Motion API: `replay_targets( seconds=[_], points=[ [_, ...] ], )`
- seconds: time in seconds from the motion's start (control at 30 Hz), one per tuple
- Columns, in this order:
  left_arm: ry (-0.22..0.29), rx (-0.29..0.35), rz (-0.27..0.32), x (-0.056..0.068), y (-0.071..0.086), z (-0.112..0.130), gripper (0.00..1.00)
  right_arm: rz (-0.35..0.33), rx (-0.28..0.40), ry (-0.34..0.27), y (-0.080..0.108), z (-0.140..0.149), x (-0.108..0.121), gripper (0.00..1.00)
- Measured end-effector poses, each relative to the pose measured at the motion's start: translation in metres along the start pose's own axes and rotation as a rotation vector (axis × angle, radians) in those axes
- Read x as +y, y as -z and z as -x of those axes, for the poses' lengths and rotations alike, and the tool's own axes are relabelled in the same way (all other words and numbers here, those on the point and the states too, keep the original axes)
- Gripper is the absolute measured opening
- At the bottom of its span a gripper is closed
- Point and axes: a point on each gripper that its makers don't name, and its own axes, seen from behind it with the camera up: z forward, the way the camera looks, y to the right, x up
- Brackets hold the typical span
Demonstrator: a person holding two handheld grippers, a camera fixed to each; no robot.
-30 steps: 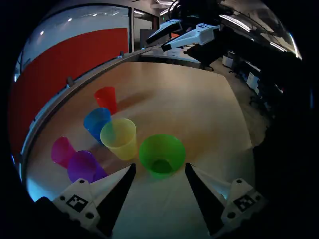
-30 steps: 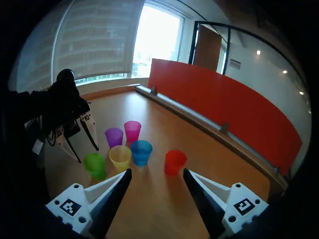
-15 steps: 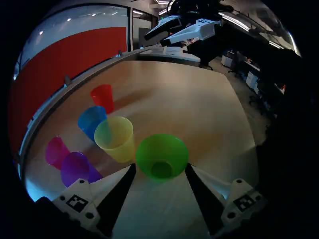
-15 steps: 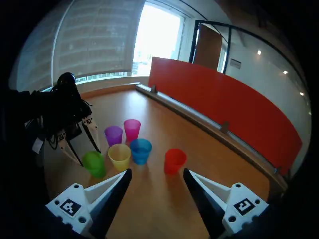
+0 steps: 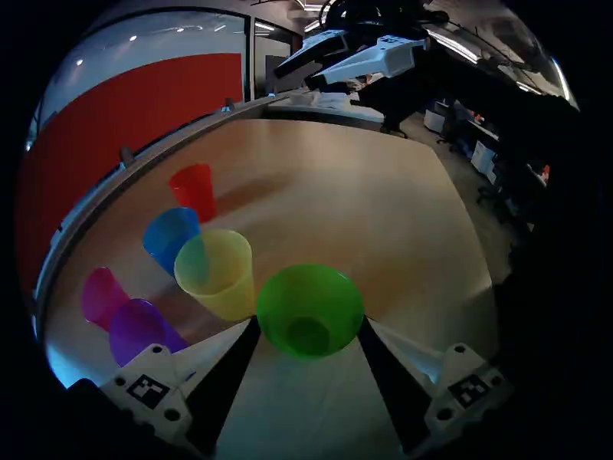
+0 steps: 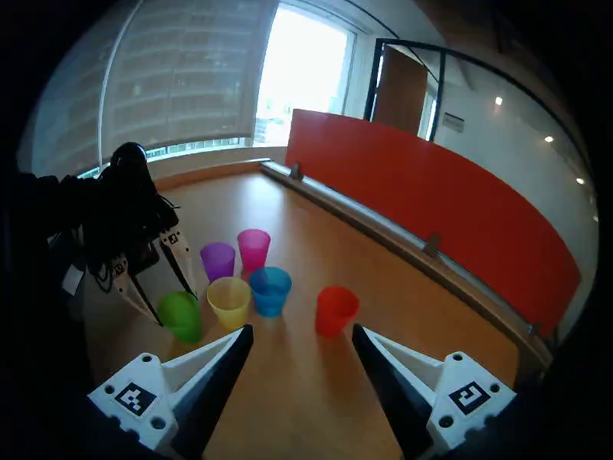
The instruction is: Pour water
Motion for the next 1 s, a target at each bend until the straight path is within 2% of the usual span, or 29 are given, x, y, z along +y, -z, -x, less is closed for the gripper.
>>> replay_targets(
  seconds=[0.5, 1.0],
  points=[
    [0.009, 0.008, 0.008, 0.0096, -0.0007, 0.0017, 0.91, 0.003, -0.006, 0.009, -0.0025, 0.0005, 0.0005, 1.00],
    [0.022, 0.019, -0.011, 0.0012, 0.0006, -0.0020, 0.86, 0.005, -0.003, 0.008, -0.0004, 0.0013, 0.0022, 1.00]
  ],
)
